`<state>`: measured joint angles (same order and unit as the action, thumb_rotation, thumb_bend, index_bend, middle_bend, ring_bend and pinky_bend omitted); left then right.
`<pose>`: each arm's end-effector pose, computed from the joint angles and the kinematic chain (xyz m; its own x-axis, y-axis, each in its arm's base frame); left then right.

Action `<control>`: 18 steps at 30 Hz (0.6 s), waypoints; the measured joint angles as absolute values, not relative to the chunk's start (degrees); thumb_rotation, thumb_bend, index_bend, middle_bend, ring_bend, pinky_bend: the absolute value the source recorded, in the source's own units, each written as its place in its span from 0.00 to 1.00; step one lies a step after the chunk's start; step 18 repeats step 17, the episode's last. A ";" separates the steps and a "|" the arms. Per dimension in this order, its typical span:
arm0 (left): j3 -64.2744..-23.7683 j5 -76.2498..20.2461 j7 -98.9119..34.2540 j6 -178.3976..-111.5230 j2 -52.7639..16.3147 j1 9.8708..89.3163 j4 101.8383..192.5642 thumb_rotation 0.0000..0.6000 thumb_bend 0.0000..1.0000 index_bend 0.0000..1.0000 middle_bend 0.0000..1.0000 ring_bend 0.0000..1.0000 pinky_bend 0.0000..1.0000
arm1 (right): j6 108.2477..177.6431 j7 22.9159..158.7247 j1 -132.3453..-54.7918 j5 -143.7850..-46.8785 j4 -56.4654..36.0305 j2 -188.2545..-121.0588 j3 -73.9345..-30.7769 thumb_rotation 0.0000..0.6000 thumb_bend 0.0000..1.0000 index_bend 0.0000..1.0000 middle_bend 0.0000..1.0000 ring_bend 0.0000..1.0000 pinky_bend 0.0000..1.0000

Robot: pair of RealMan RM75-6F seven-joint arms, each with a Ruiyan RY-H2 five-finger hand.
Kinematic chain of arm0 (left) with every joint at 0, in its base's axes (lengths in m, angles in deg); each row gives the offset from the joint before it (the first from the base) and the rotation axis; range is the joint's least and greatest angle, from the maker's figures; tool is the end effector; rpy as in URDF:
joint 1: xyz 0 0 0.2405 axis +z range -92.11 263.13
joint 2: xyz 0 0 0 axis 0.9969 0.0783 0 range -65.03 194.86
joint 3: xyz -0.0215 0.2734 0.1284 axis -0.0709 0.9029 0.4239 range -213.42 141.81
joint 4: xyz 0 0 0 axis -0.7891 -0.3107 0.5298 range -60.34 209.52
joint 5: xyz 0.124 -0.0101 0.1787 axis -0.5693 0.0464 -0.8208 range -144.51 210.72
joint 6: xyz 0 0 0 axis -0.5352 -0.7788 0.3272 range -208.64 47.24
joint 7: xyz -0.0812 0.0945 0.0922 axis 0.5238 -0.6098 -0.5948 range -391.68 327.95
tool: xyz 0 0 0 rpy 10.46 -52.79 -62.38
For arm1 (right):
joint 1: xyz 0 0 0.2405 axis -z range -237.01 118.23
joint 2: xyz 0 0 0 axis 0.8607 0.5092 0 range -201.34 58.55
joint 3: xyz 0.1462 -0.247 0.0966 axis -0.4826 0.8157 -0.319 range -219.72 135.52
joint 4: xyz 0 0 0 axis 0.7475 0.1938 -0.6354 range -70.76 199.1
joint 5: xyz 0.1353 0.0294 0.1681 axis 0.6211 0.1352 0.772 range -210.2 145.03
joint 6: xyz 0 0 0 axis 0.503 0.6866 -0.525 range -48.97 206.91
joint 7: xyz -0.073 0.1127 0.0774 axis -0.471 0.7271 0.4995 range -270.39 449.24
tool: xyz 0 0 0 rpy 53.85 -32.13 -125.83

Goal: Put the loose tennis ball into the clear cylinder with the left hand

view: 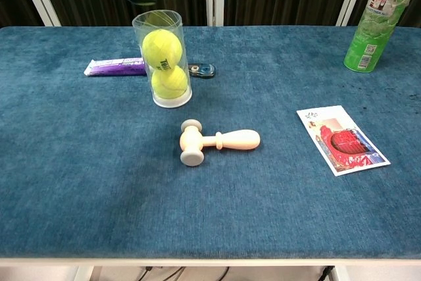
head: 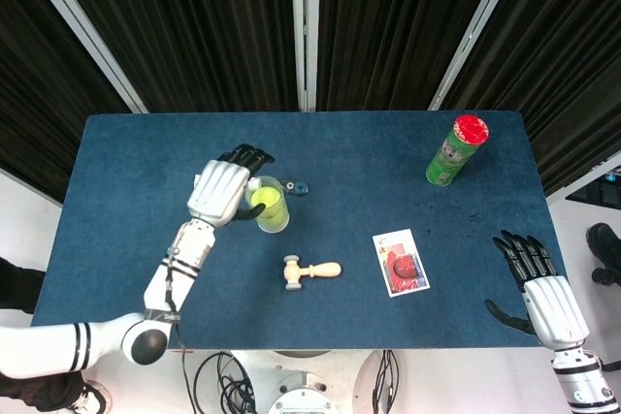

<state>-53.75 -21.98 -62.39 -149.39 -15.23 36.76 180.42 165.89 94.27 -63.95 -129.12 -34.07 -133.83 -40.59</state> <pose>-0.0754 0.3906 0.0608 0.3127 0.0423 0.9489 0.8767 -0.3972 -0.2713 -0.3158 -0.1735 0.1580 0.2613 -0.0676 0.9629 -0.9526 -0.1791 0.2459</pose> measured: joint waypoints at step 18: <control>-30.72 -54.09 -54.30 -179.04 -7.36 66.42 168.83 1.00 0.17 0.08 0.02 0.00 0.04 | 166.77 94.84 -64.06 -130.16 -34.18 -133.72 -40.96 1.00 0.18 0.00 0.00 0.00 0.00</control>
